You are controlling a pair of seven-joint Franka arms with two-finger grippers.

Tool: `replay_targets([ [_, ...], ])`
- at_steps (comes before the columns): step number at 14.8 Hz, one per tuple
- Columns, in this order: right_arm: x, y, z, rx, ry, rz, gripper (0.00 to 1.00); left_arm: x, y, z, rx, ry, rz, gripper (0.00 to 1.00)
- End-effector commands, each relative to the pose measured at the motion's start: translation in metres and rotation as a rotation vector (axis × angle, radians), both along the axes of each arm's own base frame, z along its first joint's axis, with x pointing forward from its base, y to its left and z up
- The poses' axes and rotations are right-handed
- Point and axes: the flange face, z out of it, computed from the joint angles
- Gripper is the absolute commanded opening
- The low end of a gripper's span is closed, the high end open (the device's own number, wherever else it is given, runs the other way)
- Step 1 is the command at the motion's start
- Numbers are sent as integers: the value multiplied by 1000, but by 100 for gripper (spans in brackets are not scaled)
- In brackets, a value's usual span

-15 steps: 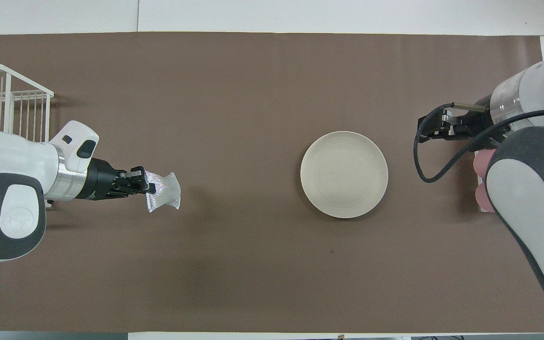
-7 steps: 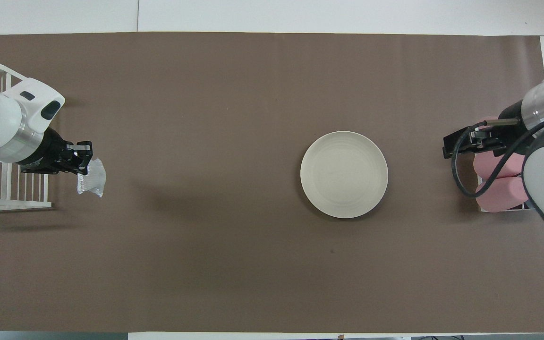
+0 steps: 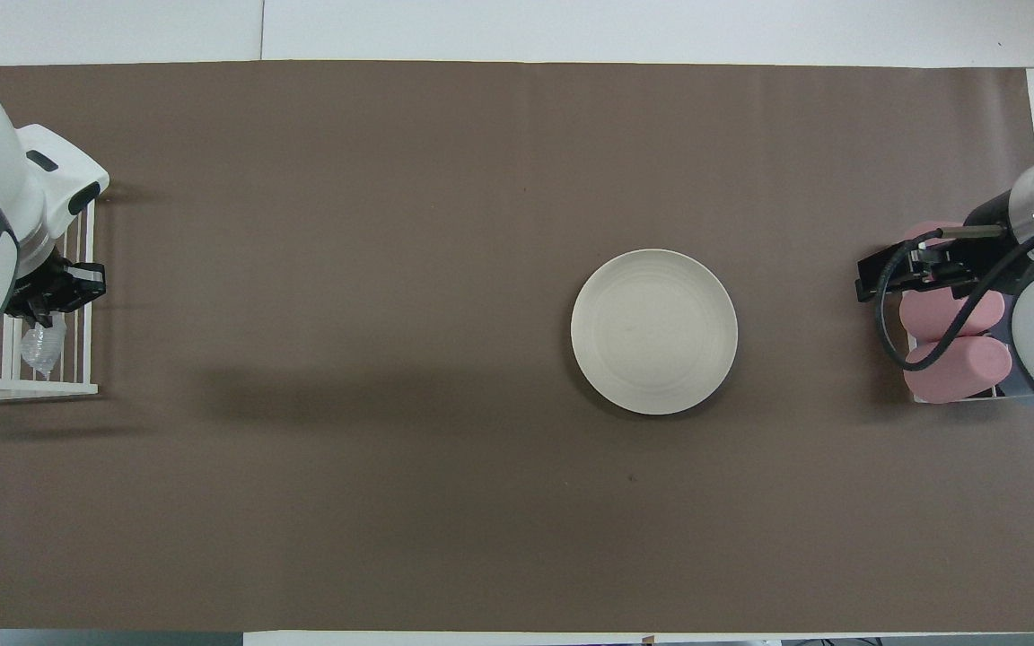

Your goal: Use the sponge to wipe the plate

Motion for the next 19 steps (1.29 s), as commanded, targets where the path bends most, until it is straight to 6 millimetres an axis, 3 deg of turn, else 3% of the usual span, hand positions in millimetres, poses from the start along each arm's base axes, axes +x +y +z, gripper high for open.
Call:
replay_targets([
  [1, -6, -19, 3, -18, 5, 25, 100, 11, -2, 14, 157, -13, -7, 0],
  [5, -5, -6, 3, -9, -4, 38, 100, 26, 10, 7, 325, -32, -42, 0],
  [9, -7, -7, -1, -14, 12, 5, 100, 47, 30, -18, 386, -57, -79, 0],
  [12, -7, -5, 0, -15, 12, 3, 100, 57, 39, -58, 462, -34, -128, 0],
  [16, -7, -5, 0, -15, 12, 3, 100, 70, 43, -116, 519, -49, -35, 0],
  [19, -8, -5, 0, -15, 14, 3, 100, 72, 40, -128, 522, -60, -24, 0],
])
